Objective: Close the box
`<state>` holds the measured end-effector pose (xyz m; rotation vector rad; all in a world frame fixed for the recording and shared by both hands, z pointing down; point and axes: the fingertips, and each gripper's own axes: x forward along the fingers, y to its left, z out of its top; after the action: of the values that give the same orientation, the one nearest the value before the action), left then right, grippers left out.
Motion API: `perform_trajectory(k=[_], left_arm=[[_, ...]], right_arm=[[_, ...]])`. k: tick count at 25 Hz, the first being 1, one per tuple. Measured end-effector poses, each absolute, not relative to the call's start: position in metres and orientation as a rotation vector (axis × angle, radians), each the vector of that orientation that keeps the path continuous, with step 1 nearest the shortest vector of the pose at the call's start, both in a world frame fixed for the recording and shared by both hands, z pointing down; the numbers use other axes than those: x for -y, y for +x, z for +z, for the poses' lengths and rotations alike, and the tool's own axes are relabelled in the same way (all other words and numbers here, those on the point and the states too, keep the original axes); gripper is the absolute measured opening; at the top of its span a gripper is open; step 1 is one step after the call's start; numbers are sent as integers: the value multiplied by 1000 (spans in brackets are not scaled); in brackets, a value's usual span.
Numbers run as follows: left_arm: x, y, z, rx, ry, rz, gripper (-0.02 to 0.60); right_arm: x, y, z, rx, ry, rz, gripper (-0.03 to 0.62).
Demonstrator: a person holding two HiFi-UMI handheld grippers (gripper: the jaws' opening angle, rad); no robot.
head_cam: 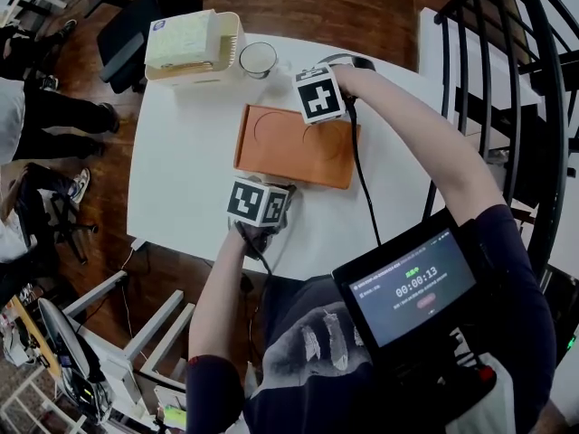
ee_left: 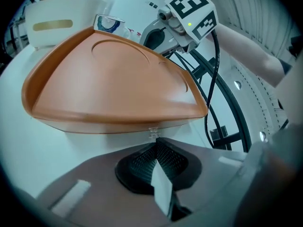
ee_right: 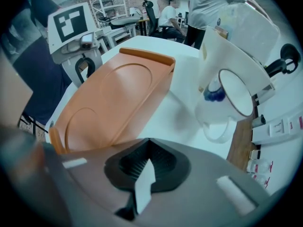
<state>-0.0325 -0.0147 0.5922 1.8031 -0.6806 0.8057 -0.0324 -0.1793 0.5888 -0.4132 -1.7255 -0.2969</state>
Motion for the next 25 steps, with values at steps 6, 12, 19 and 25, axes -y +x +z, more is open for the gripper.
perform_trajectory(k=[6, 12, 19, 25], left_arm=[[15, -34, 594, 703, 1812, 794, 14], [16, -35, 595, 710, 1821, 833, 14], [-9, -31, 566, 670, 1845, 819, 15], [-17, -31, 541, 752, 1863, 952, 15]], right_arm=[[181, -36, 589, 1776, -355, -259, 1], [183, -35, 588, 1779, -329, -270, 0], [183, -27, 531, 1933, -118, -243, 2], [155, -10, 476, 1972, -44, -198, 2]])
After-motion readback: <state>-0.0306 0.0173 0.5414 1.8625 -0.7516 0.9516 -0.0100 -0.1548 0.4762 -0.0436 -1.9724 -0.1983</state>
